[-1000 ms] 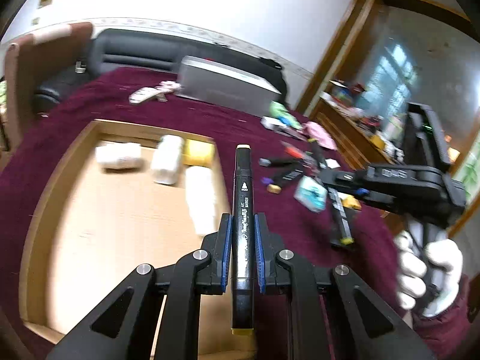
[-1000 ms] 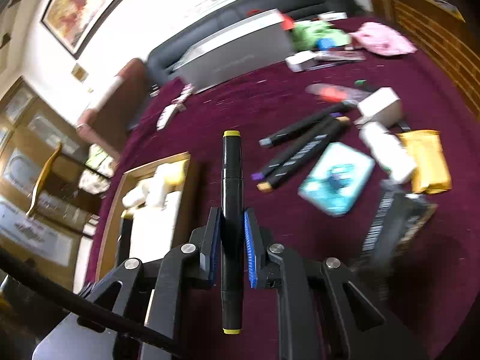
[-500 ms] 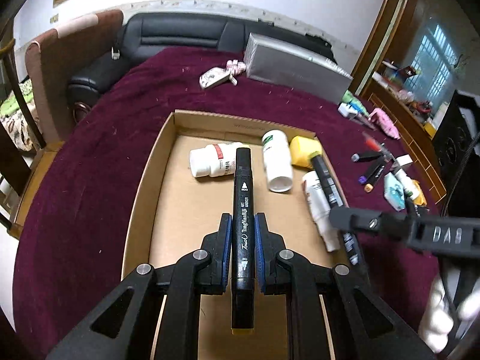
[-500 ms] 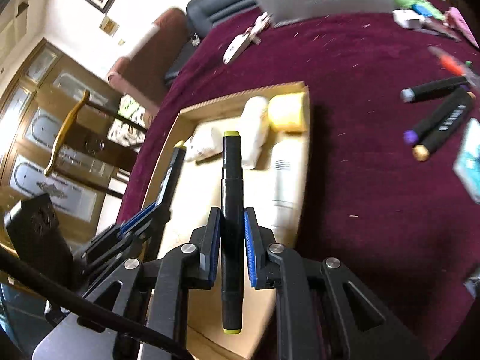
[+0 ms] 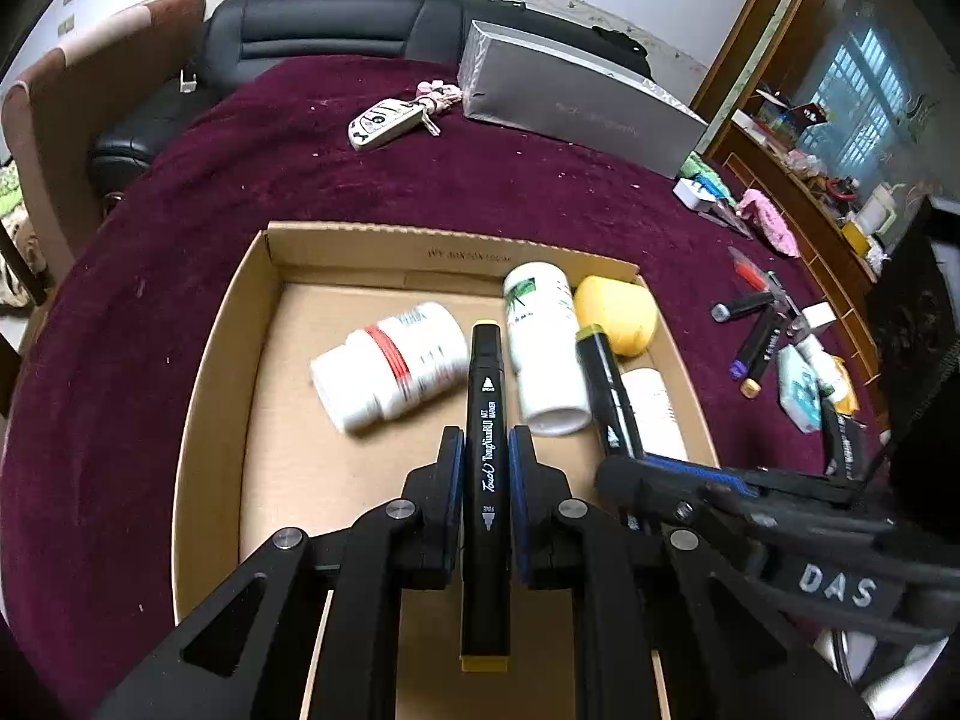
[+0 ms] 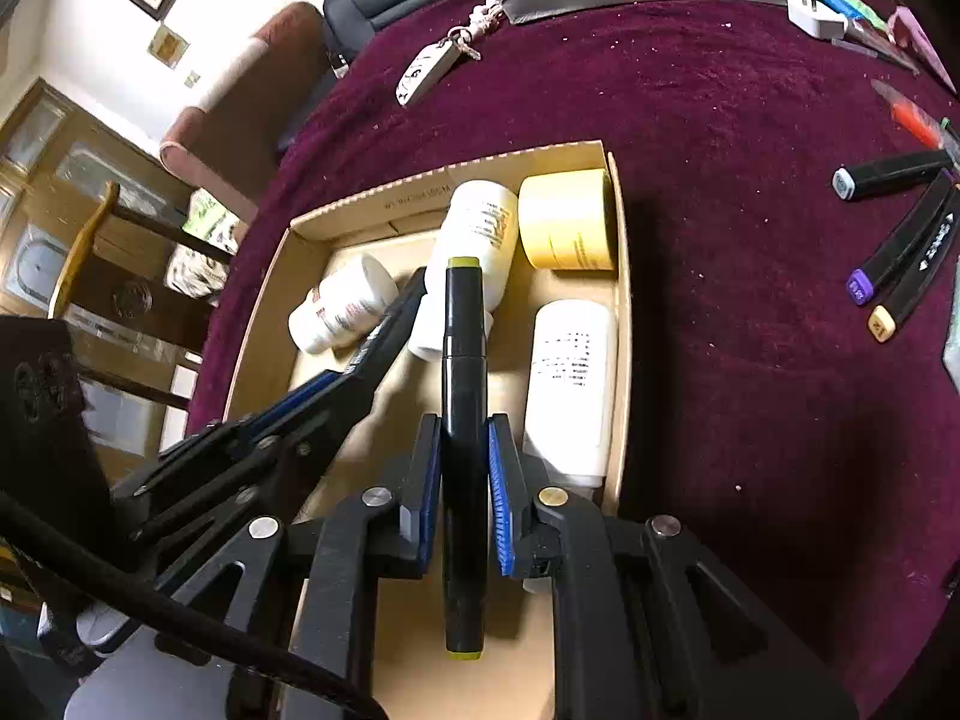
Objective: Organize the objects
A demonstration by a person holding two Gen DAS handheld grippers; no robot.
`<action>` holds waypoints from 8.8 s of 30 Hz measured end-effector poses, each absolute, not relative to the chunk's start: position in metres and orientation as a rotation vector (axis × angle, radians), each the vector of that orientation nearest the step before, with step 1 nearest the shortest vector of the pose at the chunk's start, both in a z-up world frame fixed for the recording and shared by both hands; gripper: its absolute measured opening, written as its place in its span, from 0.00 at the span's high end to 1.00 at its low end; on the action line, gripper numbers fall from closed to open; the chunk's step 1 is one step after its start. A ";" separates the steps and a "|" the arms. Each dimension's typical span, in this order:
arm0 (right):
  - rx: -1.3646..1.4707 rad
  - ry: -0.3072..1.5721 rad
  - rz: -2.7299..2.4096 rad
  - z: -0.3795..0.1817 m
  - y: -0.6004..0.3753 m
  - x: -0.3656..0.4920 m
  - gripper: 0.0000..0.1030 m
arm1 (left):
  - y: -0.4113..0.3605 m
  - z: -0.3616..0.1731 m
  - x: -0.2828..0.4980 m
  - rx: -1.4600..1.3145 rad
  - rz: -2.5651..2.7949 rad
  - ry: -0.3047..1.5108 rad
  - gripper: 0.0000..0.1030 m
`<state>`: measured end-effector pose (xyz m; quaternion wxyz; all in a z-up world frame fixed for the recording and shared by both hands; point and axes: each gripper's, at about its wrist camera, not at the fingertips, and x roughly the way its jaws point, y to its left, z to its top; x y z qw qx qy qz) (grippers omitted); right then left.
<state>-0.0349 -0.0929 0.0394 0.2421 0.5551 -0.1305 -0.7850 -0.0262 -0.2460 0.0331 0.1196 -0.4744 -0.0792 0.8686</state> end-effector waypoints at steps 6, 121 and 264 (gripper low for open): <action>1.514 -0.318 -2.197 0.042 -0.100 -0.040 0.87 | -0.252 0.027 -0.034 -1.409 2.526 -0.307 0.89; 1.121 -0.876 -2.734 0.047 0.259 0.012 0.15 | 0.002 0.044 -0.106 -1.324 2.121 0.109 0.72; 1.456 -0.248 -2.102 0.037 -0.125 -0.034 0.87 | -0.323 0.039 -0.007 -1.327 2.576 -0.461 0.88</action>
